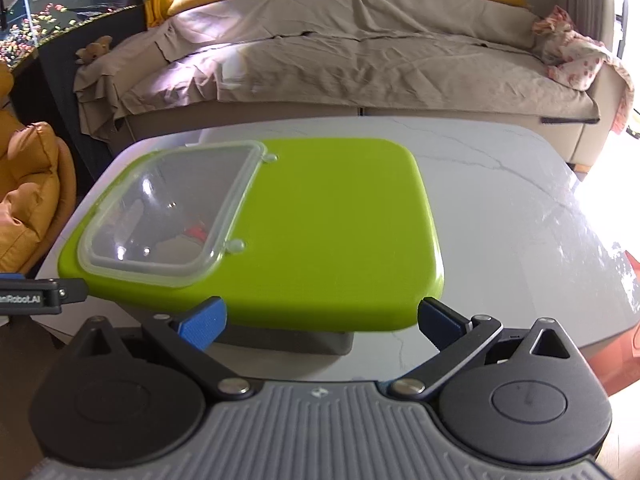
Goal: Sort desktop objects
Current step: 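Grasp the lime-green lid edge with the left tool while the right tool grasps it too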
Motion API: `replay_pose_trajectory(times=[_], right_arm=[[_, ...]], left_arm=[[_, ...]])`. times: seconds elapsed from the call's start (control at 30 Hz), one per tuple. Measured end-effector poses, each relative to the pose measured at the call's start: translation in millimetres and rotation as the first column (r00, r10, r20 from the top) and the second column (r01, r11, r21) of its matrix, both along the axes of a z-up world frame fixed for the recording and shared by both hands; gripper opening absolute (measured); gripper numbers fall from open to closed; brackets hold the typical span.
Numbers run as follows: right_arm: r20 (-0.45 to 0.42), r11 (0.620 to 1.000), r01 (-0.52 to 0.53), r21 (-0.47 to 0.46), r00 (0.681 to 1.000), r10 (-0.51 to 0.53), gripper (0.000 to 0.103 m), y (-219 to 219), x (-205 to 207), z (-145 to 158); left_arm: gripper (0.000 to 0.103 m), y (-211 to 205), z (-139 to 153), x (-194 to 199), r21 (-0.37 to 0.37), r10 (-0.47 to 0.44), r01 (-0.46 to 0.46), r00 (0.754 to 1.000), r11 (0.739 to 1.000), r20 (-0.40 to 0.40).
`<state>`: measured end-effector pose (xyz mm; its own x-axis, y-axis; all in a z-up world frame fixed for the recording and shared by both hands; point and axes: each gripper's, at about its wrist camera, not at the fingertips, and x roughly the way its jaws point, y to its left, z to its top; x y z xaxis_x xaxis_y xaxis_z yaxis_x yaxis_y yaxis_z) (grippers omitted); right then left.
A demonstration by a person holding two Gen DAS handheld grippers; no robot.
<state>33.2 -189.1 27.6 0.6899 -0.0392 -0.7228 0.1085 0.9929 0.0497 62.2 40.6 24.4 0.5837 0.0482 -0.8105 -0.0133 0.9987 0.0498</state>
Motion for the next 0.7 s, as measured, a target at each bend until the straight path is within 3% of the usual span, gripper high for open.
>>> replay_pose_trajectory(times=[0.17,0.3,0.43,0.53,0.7], right_arm=[[0.054,1.0,-0.014,-0.008,0.998,0.014,0.103,-16,4,14],[0.098,1.0,-0.025,-0.014,0.995,0.026,0.103,-29,7,26],[0.117,1.0,0.008,-0.008,0.993,-0.007,0.103,-56,24,23],[0.104,0.998,0.04,0.054,0.994,-0.046,0.103,-80,40,12],[0.068,0.98,0.062,0.191,0.995,-0.076,0.103,-116,61,-8]], left_arm=[[0.103,29,-5,23,-0.143,0.003,-0.013,0.998,0.99,-0.068],[0.103,59,-10,47,-0.295,0.019,-0.054,0.993,0.954,-0.119],[0.103,66,-14,73,-0.319,-0.049,0.008,0.992,0.948,-0.119],[0.103,68,-19,95,-0.345,-0.095,0.047,0.988,0.937,-0.123],[0.103,72,-31,132,-0.45,-0.173,0.081,0.971,0.889,-0.166]])
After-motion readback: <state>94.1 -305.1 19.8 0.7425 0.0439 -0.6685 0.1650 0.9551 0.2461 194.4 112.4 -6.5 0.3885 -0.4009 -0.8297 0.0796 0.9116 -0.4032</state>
